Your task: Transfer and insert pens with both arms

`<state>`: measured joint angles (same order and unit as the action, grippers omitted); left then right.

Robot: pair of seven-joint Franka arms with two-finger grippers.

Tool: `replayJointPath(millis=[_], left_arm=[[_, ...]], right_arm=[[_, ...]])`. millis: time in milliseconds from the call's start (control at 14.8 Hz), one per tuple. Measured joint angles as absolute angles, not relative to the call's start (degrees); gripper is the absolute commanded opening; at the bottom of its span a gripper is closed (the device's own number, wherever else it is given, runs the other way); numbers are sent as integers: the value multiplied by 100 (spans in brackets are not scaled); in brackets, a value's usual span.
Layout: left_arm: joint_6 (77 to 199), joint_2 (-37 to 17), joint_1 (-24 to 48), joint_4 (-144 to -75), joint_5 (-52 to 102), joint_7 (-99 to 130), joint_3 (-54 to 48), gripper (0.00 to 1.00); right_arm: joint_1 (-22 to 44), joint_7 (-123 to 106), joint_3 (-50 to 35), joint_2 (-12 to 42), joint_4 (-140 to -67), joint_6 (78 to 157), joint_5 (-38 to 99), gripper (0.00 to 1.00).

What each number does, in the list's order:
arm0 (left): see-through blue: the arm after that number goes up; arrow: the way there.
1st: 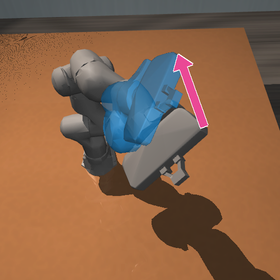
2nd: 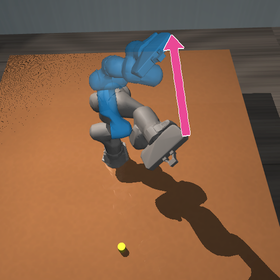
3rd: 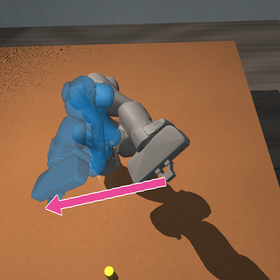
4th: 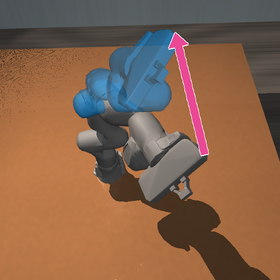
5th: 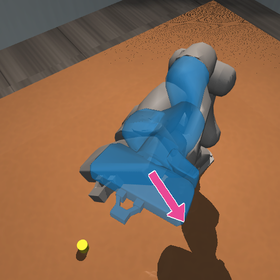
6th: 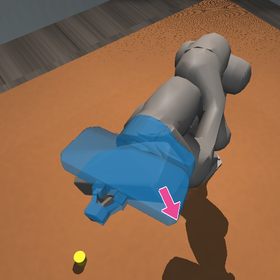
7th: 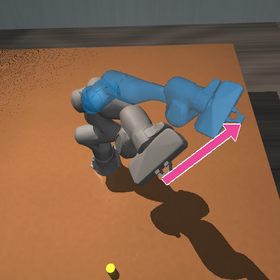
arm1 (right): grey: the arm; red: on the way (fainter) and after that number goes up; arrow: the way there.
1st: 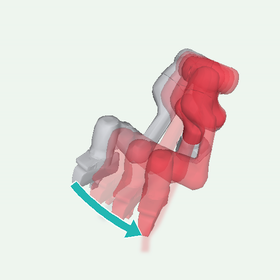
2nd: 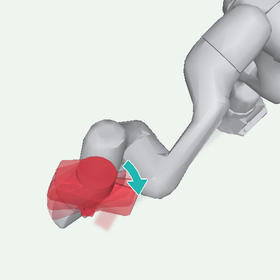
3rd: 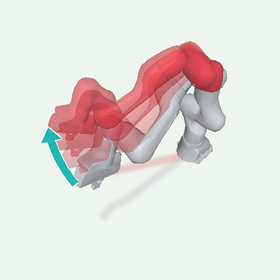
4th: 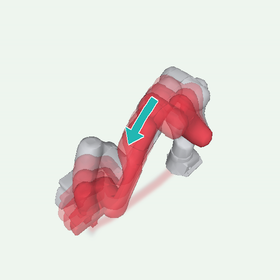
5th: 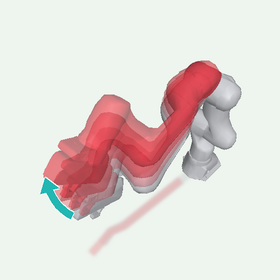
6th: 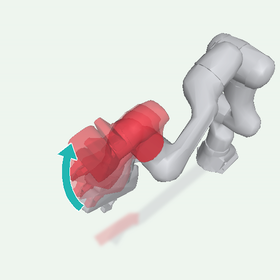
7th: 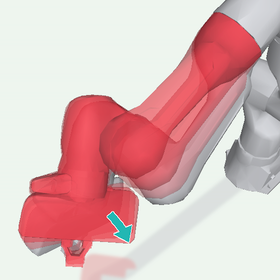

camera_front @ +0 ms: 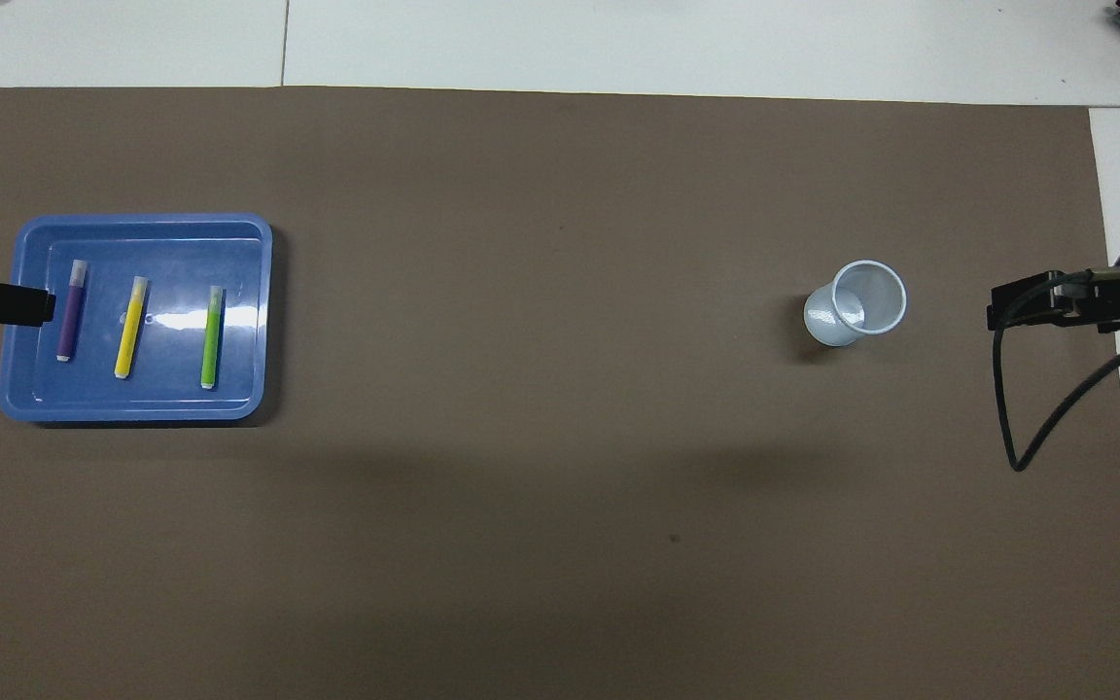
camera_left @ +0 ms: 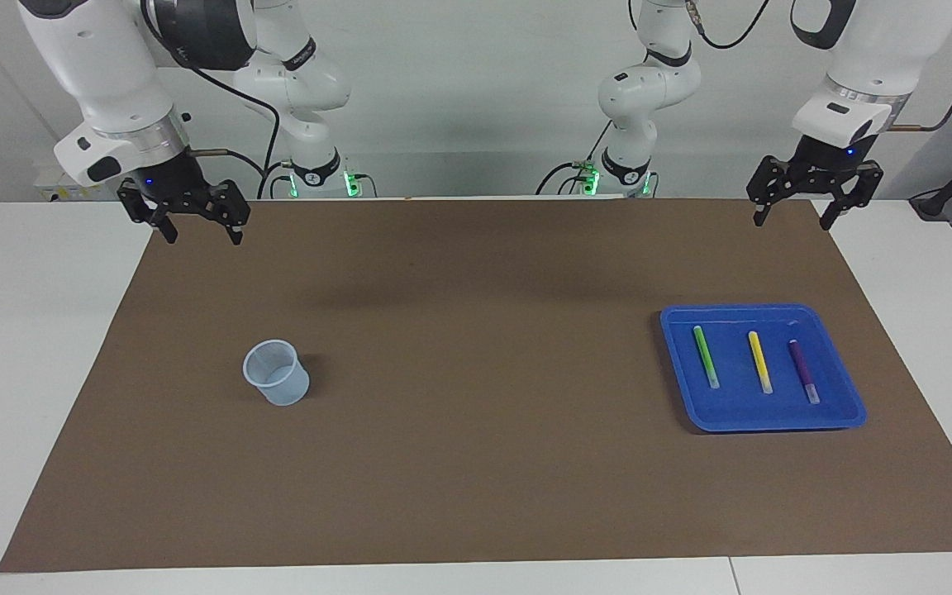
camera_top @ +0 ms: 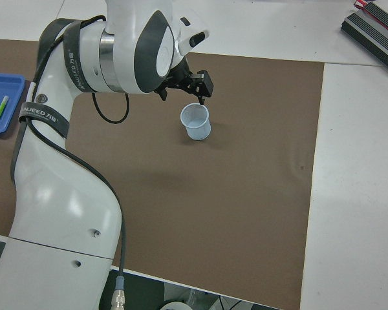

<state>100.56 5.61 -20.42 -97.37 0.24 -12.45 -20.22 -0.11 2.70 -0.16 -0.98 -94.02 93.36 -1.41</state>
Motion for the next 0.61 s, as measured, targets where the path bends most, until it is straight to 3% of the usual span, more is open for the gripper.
replayJointPath(millis=[610], left_arm=[[11523, 133, -2077, -10753, 24, -1246, -2056, 99]], right_arm=[[26, 270, -41, -107, -9471, 9336, -141, 100]])
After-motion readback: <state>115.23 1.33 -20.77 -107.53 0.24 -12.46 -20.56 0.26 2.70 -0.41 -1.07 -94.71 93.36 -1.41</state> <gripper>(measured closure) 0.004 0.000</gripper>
